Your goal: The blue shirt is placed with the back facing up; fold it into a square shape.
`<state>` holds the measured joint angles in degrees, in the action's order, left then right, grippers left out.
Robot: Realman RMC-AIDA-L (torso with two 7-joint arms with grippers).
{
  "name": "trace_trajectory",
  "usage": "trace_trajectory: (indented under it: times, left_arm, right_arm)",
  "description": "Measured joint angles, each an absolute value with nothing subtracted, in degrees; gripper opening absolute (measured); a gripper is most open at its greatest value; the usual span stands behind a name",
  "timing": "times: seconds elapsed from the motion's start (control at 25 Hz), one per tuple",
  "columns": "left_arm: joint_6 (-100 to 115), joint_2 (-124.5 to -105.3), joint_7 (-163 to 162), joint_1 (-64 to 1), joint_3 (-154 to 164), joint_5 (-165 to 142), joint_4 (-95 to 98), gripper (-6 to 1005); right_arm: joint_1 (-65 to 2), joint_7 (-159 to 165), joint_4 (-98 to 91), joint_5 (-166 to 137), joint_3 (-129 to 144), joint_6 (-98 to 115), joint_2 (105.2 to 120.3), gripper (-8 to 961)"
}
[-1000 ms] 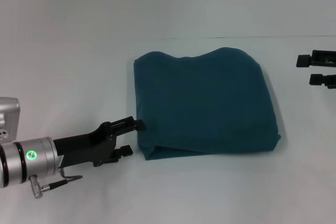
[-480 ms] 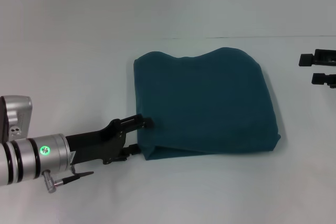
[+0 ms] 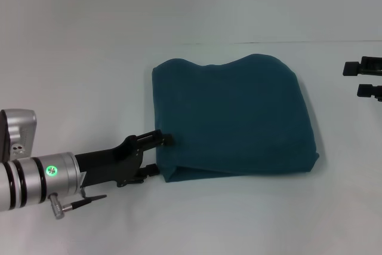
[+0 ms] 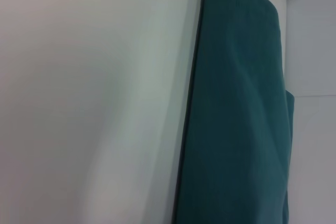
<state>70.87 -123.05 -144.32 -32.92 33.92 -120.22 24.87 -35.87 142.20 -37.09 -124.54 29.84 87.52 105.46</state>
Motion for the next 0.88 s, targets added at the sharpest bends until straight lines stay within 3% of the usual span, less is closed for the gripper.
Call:
trace_trajectory:
  times: [0.52,0.88]
  left_arm:
    - [71.11,-123.13,-144.22,-32.61,35.62,-120.38,24.87,786]
    - [70.86,-123.13,-144.41,-32.50,35.92,-120.41,24.87,589]
  right_arm:
    - [-35.70,142.20,-37.09,-124.48,29.25,87.95,105.47,907]
    - [-35.57,142.21,-37.08,-124.45,29.08,88.07,105.47,907]
